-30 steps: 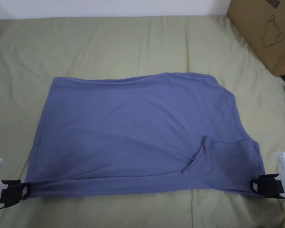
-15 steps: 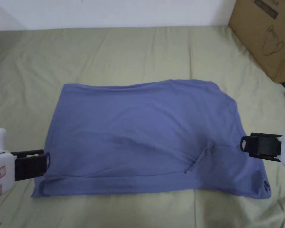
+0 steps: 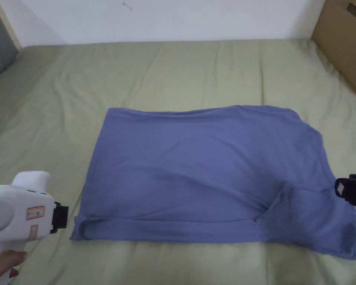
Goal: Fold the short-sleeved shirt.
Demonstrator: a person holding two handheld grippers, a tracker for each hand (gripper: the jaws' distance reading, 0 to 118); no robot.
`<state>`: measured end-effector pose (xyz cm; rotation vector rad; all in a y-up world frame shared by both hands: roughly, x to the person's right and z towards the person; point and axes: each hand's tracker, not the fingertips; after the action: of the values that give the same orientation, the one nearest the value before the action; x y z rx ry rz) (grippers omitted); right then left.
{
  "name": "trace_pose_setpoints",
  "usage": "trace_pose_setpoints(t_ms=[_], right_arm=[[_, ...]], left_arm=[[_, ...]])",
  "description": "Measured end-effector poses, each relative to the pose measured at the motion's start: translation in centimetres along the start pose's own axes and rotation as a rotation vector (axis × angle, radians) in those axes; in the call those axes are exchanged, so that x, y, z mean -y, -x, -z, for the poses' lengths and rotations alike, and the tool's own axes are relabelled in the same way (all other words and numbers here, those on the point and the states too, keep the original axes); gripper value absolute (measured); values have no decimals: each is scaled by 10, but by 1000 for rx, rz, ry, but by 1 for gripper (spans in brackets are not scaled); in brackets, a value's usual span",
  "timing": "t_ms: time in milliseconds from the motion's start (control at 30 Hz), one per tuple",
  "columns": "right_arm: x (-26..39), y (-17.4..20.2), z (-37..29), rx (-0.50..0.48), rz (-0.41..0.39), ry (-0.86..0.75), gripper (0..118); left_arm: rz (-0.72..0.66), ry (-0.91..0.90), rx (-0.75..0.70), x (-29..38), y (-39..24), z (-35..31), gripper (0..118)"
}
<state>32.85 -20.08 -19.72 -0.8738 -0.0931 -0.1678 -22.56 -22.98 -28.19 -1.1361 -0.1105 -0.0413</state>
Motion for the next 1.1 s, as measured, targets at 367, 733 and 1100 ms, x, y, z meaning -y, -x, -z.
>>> trace_pose_setpoints(t_ms=[367,733,1100], right_arm=[[11,1,8,9,-36,82,0],[16,-31,24,10,10,143,0],[39,-84,76,2,92,360,102]], left_arm=[[-57,152,-33,12,12,98,111],[11,-39,94,6,-15,35,5],[-47,-89,135,-2,-6,8,5]])
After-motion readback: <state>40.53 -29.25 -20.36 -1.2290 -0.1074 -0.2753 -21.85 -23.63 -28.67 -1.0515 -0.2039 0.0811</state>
